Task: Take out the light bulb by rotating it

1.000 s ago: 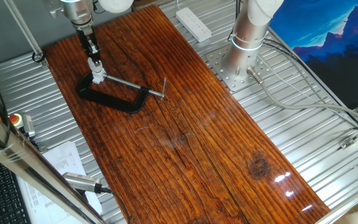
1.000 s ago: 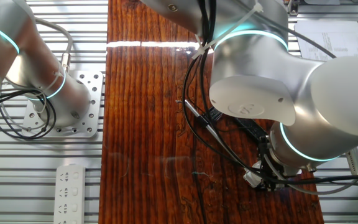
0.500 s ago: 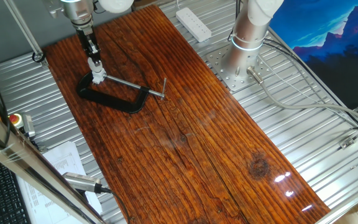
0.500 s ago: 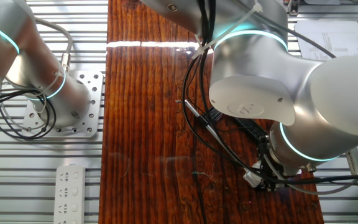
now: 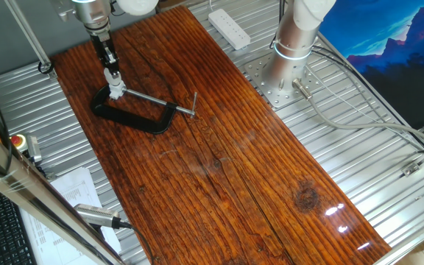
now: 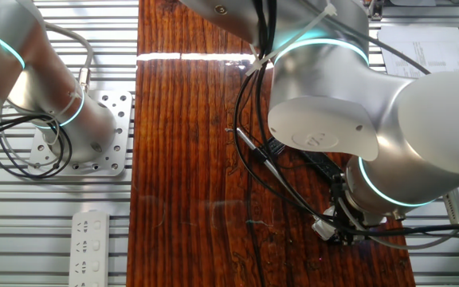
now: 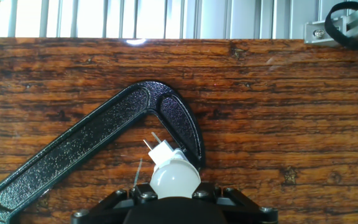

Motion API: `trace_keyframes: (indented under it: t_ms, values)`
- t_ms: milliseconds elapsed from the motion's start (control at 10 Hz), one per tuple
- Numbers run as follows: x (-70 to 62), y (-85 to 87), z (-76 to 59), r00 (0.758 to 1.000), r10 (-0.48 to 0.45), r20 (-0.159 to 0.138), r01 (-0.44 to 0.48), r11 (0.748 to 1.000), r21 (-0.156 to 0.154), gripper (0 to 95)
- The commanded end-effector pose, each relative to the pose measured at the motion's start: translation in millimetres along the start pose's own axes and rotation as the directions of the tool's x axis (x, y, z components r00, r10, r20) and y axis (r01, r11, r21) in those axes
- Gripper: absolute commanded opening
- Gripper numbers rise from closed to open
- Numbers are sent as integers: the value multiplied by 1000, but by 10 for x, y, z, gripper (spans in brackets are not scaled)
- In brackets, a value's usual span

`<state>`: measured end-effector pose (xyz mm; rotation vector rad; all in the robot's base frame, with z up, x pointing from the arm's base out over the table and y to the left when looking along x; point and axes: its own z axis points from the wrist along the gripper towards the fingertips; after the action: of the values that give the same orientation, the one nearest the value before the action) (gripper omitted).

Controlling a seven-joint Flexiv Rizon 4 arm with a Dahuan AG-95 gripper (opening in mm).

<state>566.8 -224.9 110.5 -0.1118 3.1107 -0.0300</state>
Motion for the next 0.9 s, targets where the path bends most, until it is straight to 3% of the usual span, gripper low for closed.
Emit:
trace_keyframes:
  t_ms: [100,600,700,900]
  values:
    - [0,-10,-1,1000,0,0,0,1000,3,380]
    - [0,-10,-1,1000,0,0,0,1000,3,380]
    - [40,-12,13,945,-327,-19,327,945,3,0]
    - [41,-10,14,941,-337,-17,337,941,0,0]
